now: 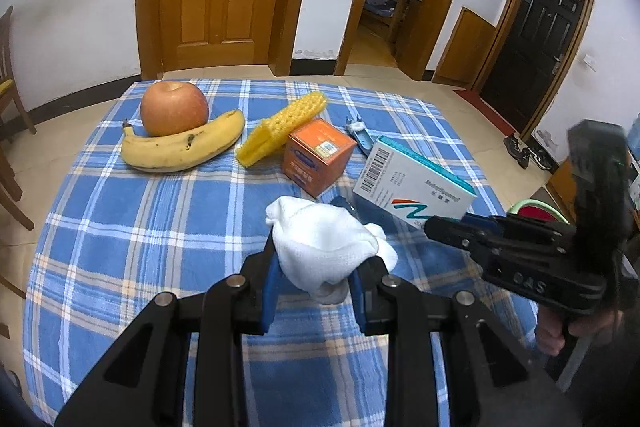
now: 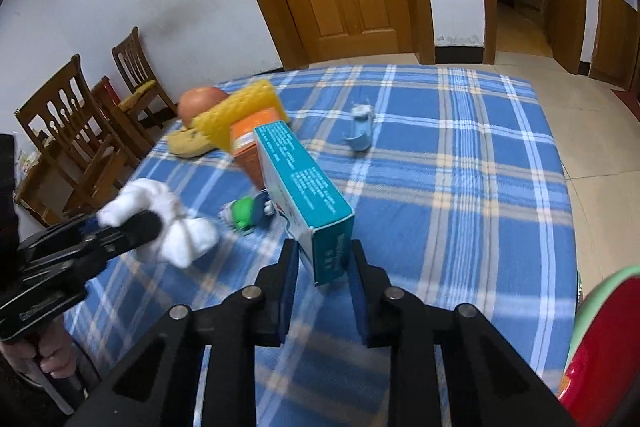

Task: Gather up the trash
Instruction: 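Grasp the teal box with the right tool while the left tool holds the white cloth, then carry the cloth and teal box over the red bucket and open both tools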

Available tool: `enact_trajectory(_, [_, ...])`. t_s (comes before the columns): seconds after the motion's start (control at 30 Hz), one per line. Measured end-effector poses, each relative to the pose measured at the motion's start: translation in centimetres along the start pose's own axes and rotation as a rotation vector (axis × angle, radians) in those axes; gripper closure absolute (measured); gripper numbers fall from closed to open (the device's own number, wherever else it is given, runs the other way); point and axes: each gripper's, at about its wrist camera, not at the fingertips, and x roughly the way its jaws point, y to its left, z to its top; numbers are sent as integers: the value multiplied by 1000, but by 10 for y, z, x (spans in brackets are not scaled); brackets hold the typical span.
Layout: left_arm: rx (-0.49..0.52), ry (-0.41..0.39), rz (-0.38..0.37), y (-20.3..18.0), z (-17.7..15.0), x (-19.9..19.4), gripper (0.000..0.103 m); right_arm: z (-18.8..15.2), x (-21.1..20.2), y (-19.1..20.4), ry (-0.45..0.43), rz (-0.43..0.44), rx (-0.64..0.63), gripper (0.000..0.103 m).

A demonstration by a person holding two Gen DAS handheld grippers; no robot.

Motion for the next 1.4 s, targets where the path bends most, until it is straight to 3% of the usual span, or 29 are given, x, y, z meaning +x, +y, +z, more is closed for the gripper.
enact_trajectory(0.67, [35,4,-60,-30,-17,-22,74,-50,-67,18,-84,-18,71,77])
enact_trajectory(1.4, [129,43,-156,-110,-27,-22,74,-92,-137,-34,-164,-119,203,77])
